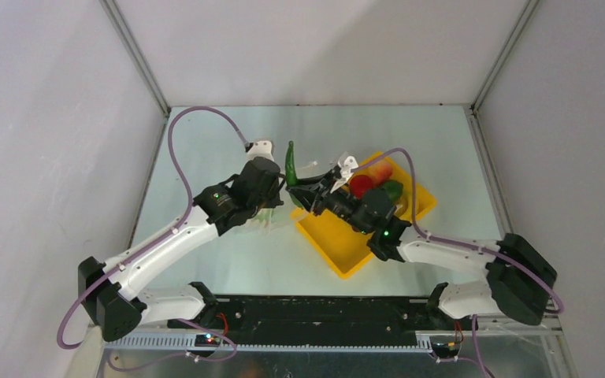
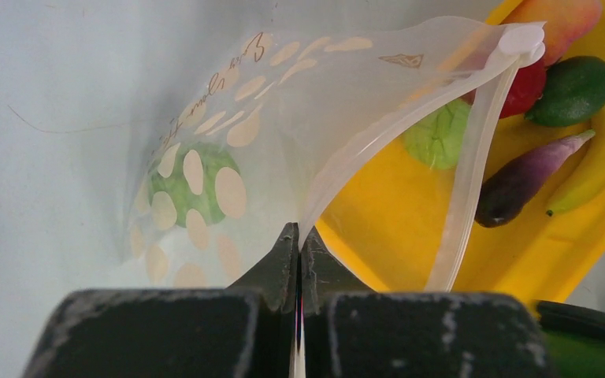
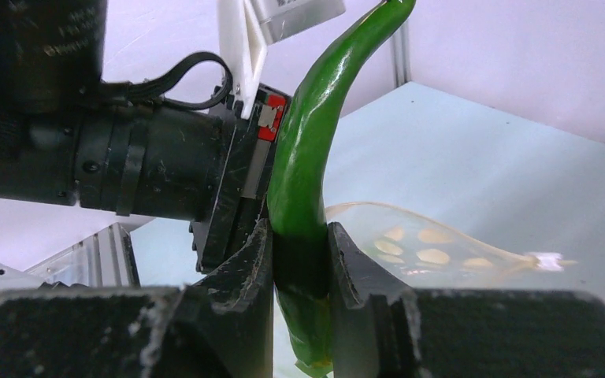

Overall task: Place the food in the zip-top bag and seal the zipper
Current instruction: Place the fake vegetable in the zipper food storage bag.

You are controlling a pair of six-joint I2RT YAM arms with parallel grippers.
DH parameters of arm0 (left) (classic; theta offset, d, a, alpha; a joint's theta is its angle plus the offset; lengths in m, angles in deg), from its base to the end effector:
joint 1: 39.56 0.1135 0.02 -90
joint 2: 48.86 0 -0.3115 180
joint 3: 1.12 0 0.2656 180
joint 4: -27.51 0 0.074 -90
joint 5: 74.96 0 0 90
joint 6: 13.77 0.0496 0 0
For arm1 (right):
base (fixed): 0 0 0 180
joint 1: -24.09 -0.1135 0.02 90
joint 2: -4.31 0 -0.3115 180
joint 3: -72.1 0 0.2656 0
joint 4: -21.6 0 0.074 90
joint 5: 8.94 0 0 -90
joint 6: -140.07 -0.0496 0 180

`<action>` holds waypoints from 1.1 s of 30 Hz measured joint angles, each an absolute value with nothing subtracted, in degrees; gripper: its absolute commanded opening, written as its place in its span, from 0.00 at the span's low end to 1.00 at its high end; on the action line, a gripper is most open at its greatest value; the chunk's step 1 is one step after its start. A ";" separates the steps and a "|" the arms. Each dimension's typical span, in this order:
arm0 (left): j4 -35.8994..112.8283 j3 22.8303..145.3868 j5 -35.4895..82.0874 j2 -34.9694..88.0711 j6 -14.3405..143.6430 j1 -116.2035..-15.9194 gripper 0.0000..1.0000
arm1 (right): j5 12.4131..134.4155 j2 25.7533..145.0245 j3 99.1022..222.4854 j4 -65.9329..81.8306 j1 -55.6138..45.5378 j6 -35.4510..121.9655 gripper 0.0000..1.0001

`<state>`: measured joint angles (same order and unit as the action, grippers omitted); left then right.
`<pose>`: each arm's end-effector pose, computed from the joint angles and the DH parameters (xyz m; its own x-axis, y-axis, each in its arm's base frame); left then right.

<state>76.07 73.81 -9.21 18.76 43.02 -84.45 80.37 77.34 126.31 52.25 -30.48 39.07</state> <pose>0.1947 -0.1652 0.3567 -0.6234 -0.0838 -0.7774 0.0995 0.9776 -0.1852 0.1743 0.2460 0.3511 -0.0401 0.2727 -0.9612 -0.8292 0.5277 0.1843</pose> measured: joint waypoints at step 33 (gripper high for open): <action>78.81 73.89 -9.76 16.35 41.14 -84.45 0.00 | 90.64 70.04 126.85 37.28 -27.40 32.29 0.99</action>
<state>78.81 73.89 -9.76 16.35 41.14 -84.45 90.64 70.04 126.85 37.28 -27.40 32.29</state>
